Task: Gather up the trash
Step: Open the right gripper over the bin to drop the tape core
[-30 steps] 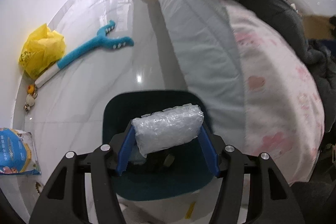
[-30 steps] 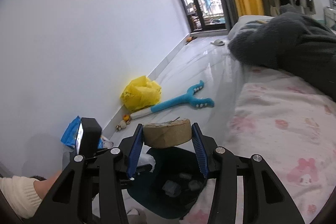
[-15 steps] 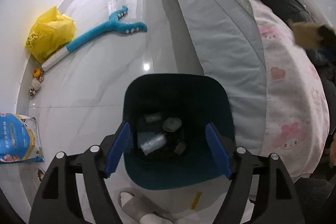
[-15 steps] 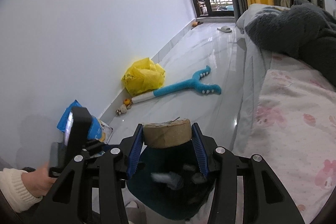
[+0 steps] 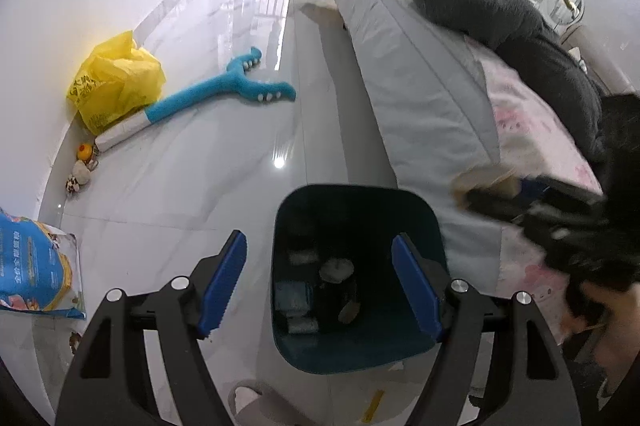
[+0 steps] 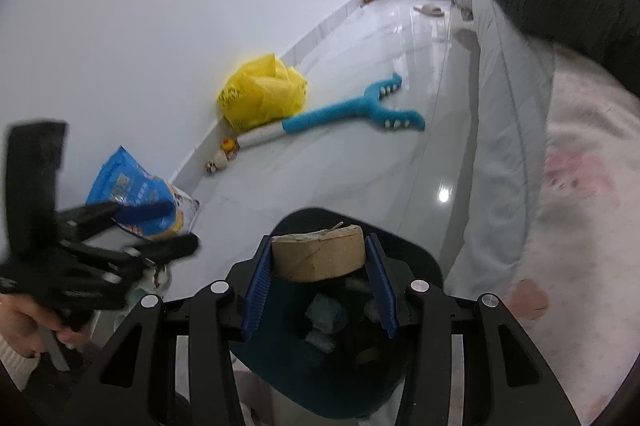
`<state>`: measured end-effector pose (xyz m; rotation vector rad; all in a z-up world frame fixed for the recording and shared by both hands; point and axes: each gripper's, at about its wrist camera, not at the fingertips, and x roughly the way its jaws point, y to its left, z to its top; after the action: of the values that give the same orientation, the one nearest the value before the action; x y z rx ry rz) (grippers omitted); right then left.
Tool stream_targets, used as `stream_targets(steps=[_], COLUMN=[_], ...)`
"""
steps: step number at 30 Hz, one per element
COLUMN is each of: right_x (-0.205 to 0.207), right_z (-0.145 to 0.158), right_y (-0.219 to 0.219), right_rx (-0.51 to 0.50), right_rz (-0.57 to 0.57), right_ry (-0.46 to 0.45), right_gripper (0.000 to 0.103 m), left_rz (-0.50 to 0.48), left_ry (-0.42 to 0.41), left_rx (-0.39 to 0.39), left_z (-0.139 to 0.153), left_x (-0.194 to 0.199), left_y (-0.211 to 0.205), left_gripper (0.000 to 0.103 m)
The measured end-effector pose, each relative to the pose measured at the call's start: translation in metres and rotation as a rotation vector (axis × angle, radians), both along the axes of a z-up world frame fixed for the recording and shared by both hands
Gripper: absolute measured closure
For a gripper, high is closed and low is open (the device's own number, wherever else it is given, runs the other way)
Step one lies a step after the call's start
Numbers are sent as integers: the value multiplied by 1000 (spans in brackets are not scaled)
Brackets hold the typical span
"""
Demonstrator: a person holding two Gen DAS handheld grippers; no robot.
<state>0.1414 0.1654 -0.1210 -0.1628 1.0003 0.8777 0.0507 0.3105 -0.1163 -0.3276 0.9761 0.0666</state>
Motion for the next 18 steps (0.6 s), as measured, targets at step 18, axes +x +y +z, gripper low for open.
stream_targets(steps=[18], right_x=[-14], right_z=[-66], right_y=[25], right_rx=[-220], right_rz=[63], right_ry=[113], right_gripper=[53], left_rz=[-18], left_ry=[-215], left_rx=[12], left_z=[50], left_x=[-12], left_y=[2], left_gripper=[26])
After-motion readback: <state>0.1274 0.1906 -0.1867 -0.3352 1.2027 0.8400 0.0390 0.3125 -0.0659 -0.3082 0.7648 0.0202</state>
